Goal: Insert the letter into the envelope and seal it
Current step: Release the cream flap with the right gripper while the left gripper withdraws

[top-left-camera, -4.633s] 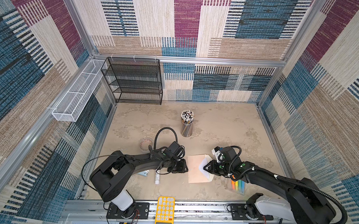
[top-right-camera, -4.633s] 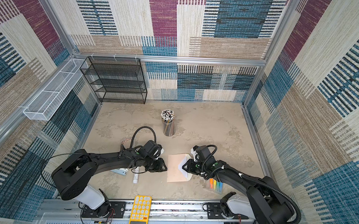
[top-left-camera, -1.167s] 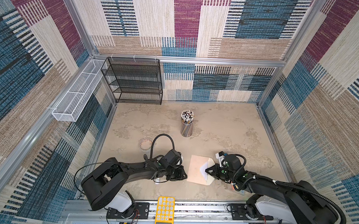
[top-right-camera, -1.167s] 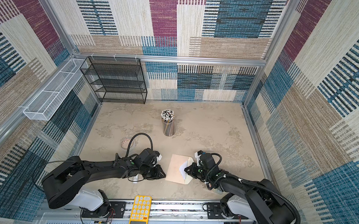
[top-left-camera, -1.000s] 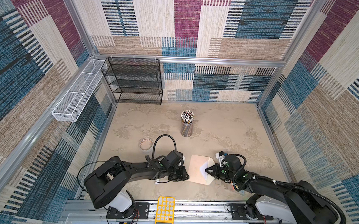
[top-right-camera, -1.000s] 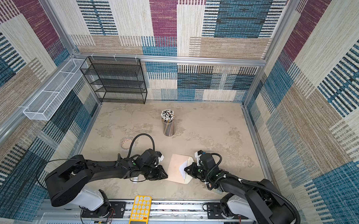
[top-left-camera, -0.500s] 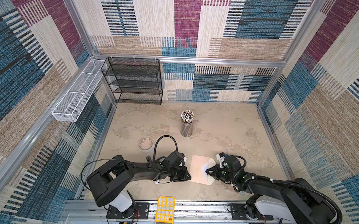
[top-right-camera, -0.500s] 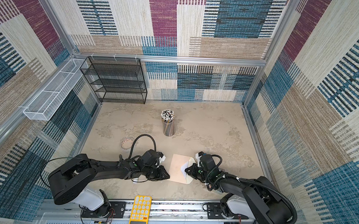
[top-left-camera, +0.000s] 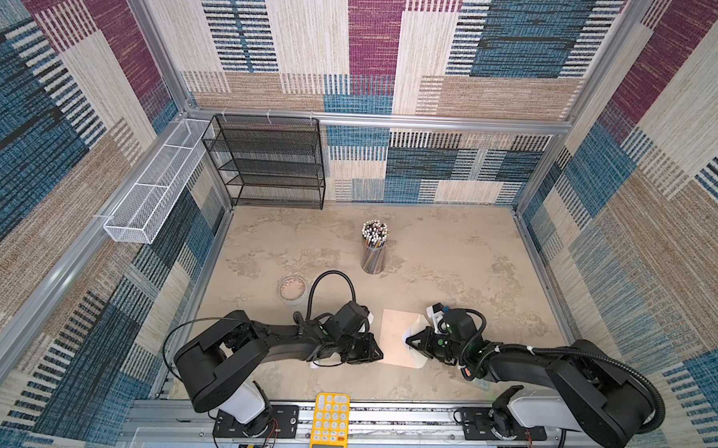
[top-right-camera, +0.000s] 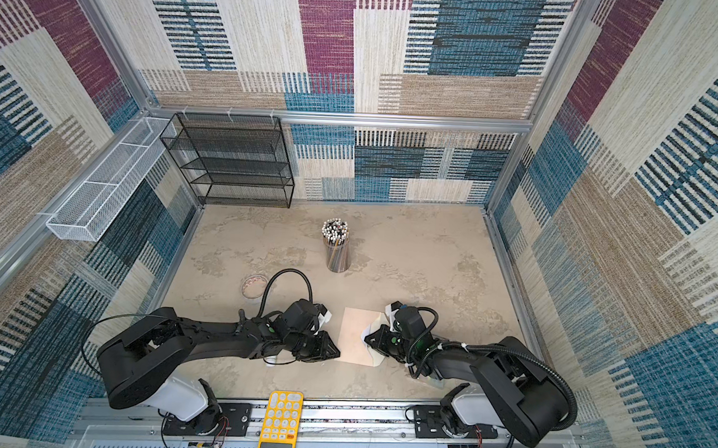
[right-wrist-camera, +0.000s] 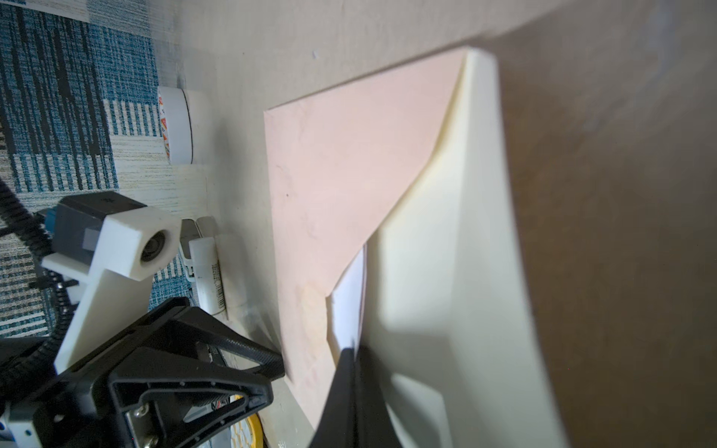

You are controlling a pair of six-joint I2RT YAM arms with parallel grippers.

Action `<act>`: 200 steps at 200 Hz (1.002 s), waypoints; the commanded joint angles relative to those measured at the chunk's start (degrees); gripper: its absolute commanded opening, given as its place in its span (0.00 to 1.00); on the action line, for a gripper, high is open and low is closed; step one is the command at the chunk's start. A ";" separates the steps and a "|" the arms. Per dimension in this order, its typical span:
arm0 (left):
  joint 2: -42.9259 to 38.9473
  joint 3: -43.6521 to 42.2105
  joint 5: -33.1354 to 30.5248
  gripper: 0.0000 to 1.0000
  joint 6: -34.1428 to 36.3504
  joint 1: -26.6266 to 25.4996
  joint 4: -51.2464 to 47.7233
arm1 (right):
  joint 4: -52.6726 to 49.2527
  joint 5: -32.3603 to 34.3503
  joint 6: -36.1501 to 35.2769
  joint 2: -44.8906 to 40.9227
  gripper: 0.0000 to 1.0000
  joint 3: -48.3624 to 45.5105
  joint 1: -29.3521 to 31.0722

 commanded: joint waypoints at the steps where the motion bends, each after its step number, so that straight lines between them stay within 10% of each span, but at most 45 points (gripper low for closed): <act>1: -0.03 -0.37 -5.70 0.25 0.74 -0.01 -11.36 | -1.62 0.89 -0.40 -1.12 0.00 0.91 0.12; 81: -0.16 0.23 -6.10 0.27 1.15 0.08 -12.82 | -14.52 5.67 -4.12 -7.08 0.29 5.06 0.06; 200: -7.63 2.84 -8.39 0.34 3.59 0.34 -17.78 | -37.95 15.90 -11.23 -18.70 0.46 14.78 -0.05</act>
